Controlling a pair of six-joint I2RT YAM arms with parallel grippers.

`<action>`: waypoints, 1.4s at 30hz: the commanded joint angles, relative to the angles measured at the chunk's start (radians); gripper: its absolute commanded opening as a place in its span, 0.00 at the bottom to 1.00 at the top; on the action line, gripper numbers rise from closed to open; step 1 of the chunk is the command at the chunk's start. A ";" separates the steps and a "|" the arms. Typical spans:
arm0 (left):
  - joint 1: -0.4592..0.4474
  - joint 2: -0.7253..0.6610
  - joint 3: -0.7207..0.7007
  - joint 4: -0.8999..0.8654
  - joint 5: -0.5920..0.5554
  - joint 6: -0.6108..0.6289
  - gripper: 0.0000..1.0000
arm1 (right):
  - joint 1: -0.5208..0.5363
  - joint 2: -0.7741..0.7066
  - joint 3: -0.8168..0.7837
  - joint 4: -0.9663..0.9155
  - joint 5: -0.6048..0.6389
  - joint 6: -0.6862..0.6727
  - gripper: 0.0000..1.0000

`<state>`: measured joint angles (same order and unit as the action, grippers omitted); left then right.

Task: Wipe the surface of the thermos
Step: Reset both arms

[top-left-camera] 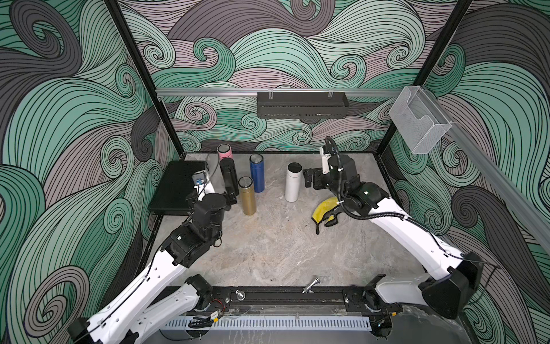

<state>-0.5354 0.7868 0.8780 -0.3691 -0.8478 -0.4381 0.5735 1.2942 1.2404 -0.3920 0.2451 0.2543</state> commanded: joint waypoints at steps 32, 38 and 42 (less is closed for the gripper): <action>0.527 0.509 -0.476 0.980 0.423 0.314 0.98 | -0.161 -0.054 -0.286 0.065 -0.067 0.023 1.00; 0.553 0.560 -0.486 1.017 0.449 0.292 0.98 | -0.166 -0.047 -0.309 0.104 -0.072 0.028 1.00; 0.559 0.592 -0.479 1.035 0.492 0.299 0.98 | -0.166 -0.052 -0.326 0.133 -0.072 0.028 1.00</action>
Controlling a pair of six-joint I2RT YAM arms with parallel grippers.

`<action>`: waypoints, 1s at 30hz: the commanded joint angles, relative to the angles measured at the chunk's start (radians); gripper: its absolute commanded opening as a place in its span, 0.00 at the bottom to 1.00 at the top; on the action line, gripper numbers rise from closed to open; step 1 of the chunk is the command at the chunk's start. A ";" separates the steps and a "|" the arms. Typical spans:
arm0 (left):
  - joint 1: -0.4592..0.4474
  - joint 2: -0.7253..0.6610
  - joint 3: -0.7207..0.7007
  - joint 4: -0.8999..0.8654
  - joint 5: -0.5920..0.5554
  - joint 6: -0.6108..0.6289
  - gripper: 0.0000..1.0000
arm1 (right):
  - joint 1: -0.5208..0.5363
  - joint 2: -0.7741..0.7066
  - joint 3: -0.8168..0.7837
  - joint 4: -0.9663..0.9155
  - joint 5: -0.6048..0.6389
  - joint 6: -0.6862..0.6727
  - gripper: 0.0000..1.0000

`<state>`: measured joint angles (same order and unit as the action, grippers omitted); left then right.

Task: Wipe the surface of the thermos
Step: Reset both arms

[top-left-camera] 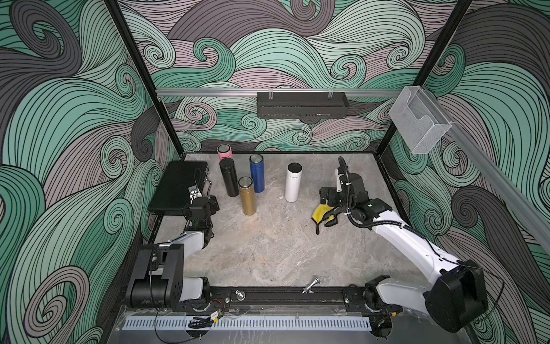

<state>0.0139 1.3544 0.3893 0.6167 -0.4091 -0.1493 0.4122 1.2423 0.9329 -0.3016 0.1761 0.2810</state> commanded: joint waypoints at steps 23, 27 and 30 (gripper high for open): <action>0.016 0.164 0.082 0.039 0.167 0.060 0.99 | -0.084 -0.020 -0.288 0.447 0.323 -0.293 1.00; 0.017 0.163 0.080 0.040 0.167 0.060 0.99 | -0.191 0.047 -0.322 0.540 0.304 -0.285 1.00; 0.017 0.163 0.080 0.040 0.167 0.060 0.99 | -0.242 0.104 -0.374 0.675 0.294 -0.284 1.00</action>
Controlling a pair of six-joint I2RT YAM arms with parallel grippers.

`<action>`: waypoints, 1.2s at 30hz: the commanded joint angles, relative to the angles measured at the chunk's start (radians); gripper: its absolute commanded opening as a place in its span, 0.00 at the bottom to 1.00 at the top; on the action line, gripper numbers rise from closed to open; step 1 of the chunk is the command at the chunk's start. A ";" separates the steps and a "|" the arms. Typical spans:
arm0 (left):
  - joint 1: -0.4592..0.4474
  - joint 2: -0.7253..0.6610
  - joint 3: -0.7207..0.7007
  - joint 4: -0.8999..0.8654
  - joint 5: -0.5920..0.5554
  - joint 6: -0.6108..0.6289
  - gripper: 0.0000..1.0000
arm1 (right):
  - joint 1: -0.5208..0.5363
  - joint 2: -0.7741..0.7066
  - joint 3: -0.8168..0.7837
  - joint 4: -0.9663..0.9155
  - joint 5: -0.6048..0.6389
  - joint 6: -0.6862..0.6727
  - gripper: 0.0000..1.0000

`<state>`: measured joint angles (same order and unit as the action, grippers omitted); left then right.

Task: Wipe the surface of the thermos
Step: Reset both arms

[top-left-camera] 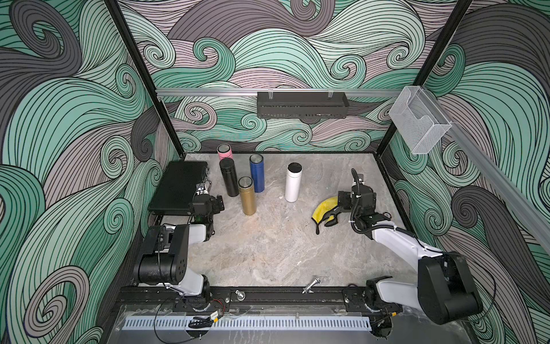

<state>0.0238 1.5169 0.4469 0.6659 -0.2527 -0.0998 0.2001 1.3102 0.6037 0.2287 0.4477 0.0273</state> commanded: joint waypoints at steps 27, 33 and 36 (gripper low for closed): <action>0.005 0.001 0.023 -0.009 0.008 0.011 0.99 | -0.154 0.221 -0.207 0.620 -0.274 -0.038 1.00; 0.006 0.013 0.038 -0.025 0.011 0.009 0.99 | -0.154 0.221 -0.208 0.619 -0.274 -0.038 1.00; 0.010 0.016 0.044 -0.034 0.014 0.008 0.99 | -0.154 0.222 -0.205 0.618 -0.274 -0.038 1.00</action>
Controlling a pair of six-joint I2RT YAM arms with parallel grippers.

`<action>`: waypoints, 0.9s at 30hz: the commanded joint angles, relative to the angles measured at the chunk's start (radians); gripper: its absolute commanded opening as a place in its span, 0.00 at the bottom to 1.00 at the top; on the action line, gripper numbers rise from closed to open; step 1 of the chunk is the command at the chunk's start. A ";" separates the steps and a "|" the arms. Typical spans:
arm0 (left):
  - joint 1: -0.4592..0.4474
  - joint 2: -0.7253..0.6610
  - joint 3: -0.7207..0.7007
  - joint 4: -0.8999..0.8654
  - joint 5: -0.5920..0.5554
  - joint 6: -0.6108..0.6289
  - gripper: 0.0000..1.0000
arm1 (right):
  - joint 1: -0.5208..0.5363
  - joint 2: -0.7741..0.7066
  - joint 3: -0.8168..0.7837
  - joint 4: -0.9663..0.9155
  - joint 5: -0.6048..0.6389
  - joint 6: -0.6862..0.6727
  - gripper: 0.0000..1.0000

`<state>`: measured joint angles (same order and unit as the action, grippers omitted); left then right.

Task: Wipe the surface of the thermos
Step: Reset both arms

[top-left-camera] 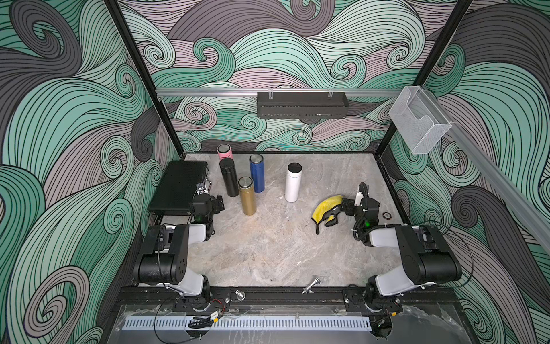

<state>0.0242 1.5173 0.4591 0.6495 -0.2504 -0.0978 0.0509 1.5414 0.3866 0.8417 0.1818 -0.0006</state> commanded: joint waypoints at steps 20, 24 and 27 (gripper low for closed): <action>-0.003 0.005 0.022 -0.001 -0.097 -0.033 0.99 | 0.004 0.001 -0.029 0.097 0.011 -0.015 1.00; -0.022 -0.046 -0.128 0.209 -0.050 0.016 0.99 | 0.006 -0.044 -0.108 0.206 0.001 -0.024 1.00; -0.001 -0.016 -0.058 0.087 -0.096 -0.035 0.99 | -0.007 -0.007 -0.116 0.255 0.044 0.011 0.99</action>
<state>0.0113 1.4872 0.3473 0.7761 -0.3130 -0.1036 0.0525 1.5093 0.2634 1.0157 0.1921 0.0029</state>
